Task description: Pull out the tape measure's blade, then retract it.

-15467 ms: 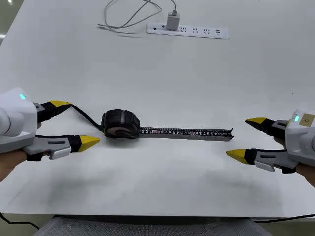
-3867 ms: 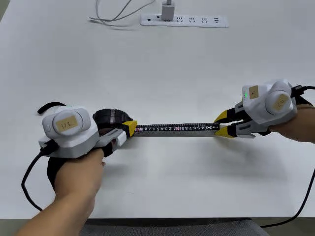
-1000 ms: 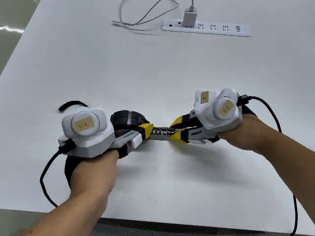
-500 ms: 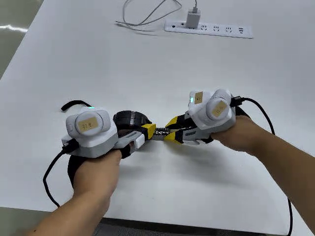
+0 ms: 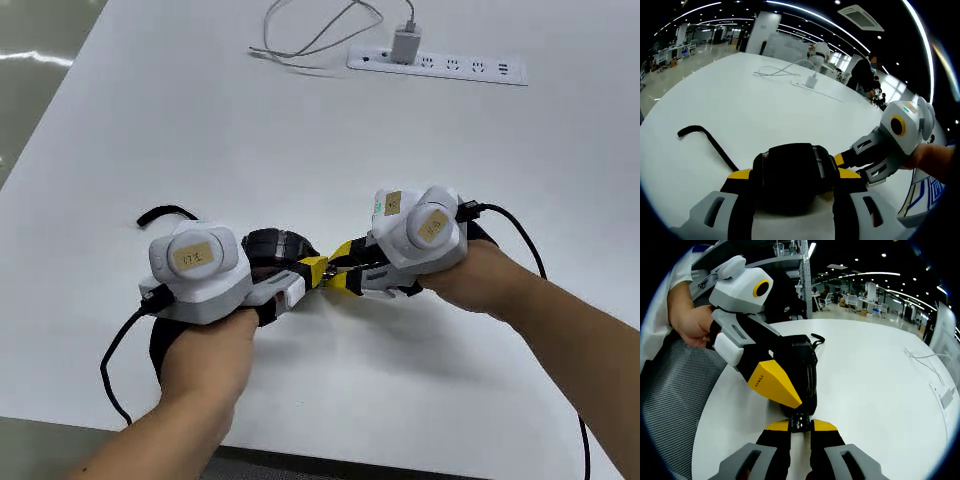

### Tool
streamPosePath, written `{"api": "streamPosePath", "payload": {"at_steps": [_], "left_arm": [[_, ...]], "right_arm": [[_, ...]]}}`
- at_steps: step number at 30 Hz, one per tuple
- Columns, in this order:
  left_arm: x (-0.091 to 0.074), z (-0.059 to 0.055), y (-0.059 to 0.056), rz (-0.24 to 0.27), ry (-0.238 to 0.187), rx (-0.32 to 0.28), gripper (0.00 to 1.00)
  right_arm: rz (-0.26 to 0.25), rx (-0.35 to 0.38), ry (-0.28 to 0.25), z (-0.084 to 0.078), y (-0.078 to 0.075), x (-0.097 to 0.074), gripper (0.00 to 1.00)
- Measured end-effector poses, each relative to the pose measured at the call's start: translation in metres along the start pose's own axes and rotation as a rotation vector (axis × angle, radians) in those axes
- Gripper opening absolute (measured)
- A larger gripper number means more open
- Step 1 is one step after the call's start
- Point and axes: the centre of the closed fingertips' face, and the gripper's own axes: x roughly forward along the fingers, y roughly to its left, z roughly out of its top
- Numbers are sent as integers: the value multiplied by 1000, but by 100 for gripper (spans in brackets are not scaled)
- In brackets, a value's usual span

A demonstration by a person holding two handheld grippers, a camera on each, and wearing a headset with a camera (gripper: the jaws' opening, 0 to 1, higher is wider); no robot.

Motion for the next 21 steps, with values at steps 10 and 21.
{"api": "streamPosePath", "payload": {"at_steps": [10,21], "left_arm": [[1,0,1,-3,-4,-3,60],[1,1,0,-11,-22,30,62]], "right_arm": [[-1,10,-5,2,0,2,11],[-14,14,4,-1,0,1,16]]}}
